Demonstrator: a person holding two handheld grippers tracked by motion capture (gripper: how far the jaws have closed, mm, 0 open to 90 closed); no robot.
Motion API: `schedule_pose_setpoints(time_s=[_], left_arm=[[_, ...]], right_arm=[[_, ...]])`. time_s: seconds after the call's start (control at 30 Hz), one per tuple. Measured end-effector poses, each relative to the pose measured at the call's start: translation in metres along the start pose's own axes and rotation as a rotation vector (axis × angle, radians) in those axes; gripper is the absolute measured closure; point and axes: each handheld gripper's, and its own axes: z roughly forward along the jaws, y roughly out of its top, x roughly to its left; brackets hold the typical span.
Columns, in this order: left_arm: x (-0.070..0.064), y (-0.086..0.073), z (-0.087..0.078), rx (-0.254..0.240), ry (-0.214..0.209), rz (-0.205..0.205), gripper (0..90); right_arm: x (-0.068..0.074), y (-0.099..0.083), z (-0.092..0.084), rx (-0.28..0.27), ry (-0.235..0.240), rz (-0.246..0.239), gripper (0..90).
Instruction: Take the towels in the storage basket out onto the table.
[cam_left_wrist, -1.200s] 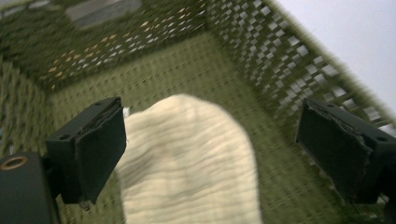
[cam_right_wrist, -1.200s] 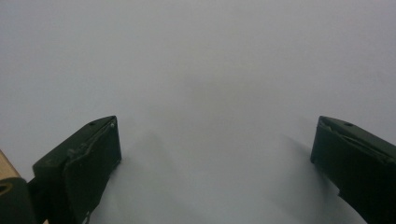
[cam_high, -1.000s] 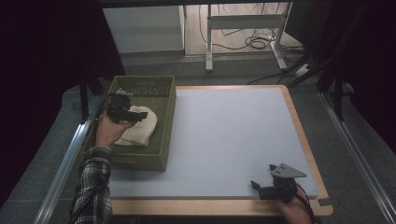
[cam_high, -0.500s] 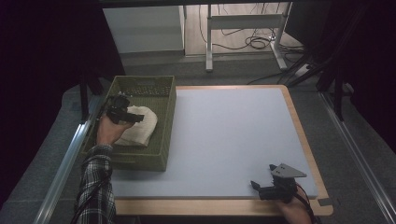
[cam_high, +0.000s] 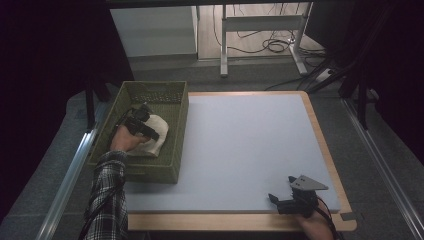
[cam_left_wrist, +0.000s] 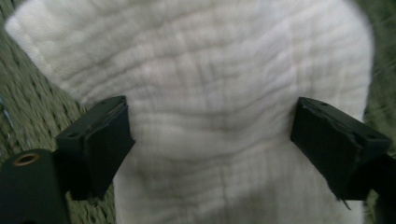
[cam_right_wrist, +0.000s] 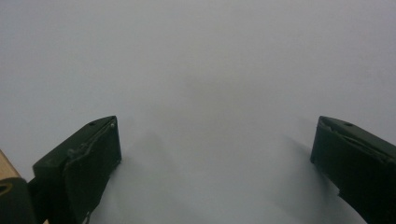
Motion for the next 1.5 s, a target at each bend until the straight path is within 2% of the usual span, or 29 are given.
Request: schedule_pose_setpoints(time_s=[0.1, 0.17, 0.27, 0.3, 0.37, 0.5, 0.67, 0.93, 1.5], left_arm=[[-0.001, 0.000, 0.003, 0.054, -0.005, -0.012, 26.7], [-0.001, 0.000, 0.002, 0.061, -0.021, -0.014, 40.1], [-0.001, -0.001, -0.001, 0.063, -0.028, -0.017, 61.3], [-0.002, -0.001, -0.002, 0.067, -0.021, -0.007, 68.4], [-0.003, -0.001, -0.003, 0.066, -0.019, -0.004, 76.1], [-0.002, -0.001, -0.009, 0.032, -0.026, -0.019, 78.9], [-0.002, -0.002, -0.023, -0.019, -0.042, -0.011, 79.3], [-0.004, -0.007, -0.049, -0.123, -0.035, 0.002, 79.2], [-0.007, -0.024, -0.095, -0.282, -0.041, 0.031, 79.1]], right_arm=[[0.000, 0.000, 0.000, 0.000, 0.000, 0.000, 1.7], [0.000, 0.000, 0.000, 0.000, 0.000, 0.000, 1.7], [0.000, 0.000, 0.000, 0.000, 0.000, 0.000, 1.7], [0.000, 0.000, 0.000, 0.000, 0.000, 0.000, 1.7], [0.000, 0.000, 0.000, 0.000, 0.000, 0.000, 1.7], [0.000, 0.000, 0.000, 0.000, 0.000, 0.000, 1.7], [0.000, 0.000, 0.000, 0.000, 0.000, 0.000, 1.7], [0.000, 0.000, 0.000, 0.000, 0.000, 0.000, 1.7], [0.000, 0.000, 0.000, 0.001, -0.001, 0.000, 1.7]])
